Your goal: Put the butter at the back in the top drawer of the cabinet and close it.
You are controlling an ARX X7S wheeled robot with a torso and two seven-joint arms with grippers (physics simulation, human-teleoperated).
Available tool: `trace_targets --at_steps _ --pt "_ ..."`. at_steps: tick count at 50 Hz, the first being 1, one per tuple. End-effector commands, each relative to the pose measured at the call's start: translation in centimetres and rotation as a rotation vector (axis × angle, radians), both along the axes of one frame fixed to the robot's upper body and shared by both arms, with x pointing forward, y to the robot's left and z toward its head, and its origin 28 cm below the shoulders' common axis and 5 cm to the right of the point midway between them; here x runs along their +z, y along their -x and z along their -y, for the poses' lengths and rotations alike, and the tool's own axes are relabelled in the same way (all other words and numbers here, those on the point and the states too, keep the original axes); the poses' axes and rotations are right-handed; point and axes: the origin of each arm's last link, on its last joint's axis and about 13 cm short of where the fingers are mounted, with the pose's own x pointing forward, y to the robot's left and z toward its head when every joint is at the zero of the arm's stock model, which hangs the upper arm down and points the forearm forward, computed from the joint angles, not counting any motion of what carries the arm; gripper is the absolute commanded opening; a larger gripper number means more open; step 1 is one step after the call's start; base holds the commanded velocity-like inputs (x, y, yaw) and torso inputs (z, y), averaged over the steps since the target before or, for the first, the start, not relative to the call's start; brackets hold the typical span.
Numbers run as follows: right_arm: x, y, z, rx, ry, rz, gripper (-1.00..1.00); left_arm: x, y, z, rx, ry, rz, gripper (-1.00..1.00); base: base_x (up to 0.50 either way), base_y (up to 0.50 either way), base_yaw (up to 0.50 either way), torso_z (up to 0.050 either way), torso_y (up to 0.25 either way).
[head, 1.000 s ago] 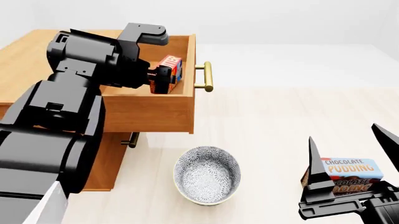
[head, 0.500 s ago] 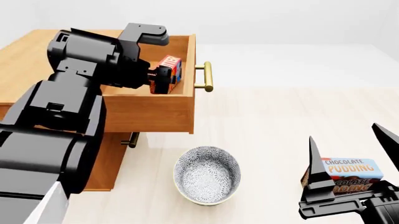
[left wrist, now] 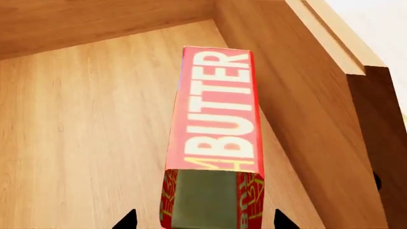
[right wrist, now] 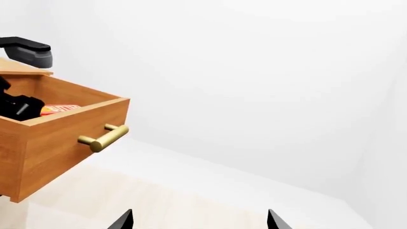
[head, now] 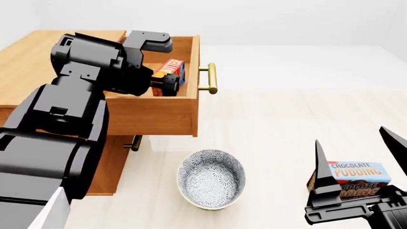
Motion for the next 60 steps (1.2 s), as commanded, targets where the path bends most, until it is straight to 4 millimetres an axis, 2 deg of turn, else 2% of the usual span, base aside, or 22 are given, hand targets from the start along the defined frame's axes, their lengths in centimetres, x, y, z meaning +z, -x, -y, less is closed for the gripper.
trace_targets --at_steps 1,27,35,40,45,50,54,60 --pt "0.0 0.0 0.0 0.000 0.000 0.000 1.00 -0.2 0.0 0.0 0.000 0.001 -0.010 1.00 0.00 0.00 0.00 0.000 0.000" --pt "0.0 0.0 0.0 0.004 0.004 0.008 1.00 4.3 0.2 -0.6 0.033 0.016 0.114 1.00 0.00 0.00 0.00 0.000 0.000" --pt "0.0 -0.1 0.0 0.008 0.008 0.010 1.00 7.1 0.6 -0.8 0.045 0.040 0.182 1.00 0.00 0.00 0.00 0.000 0.000" --pt "0.0 0.0 0.0 0.012 0.009 0.013 1.00 9.7 1.3 -0.5 0.031 0.057 0.238 1.00 0.00 0.00 0.00 0.000 0.000" --pt "-0.1 0.1 0.0 0.015 0.007 0.017 1.00 11.6 3.4 0.3 0.012 0.074 0.288 1.00 0.00 0.00 0.00 0.000 0.000" --pt "-0.3 0.2 0.0 0.017 0.006 0.018 1.00 12.7 5.2 1.5 -0.002 0.072 0.315 1.00 0.00 0.00 0.00 0.000 0.000" --pt "-0.5 0.3 -0.1 0.012 0.006 0.019 1.00 13.1 6.3 2.9 -0.022 0.063 0.331 1.00 0.00 0.00 0.00 0.000 0.000" --pt "-1.1 0.8 -0.1 -0.006 0.010 0.015 1.00 12.8 6.9 5.5 -0.039 0.022 0.338 1.00 0.00 0.00 0.00 0.000 0.000"
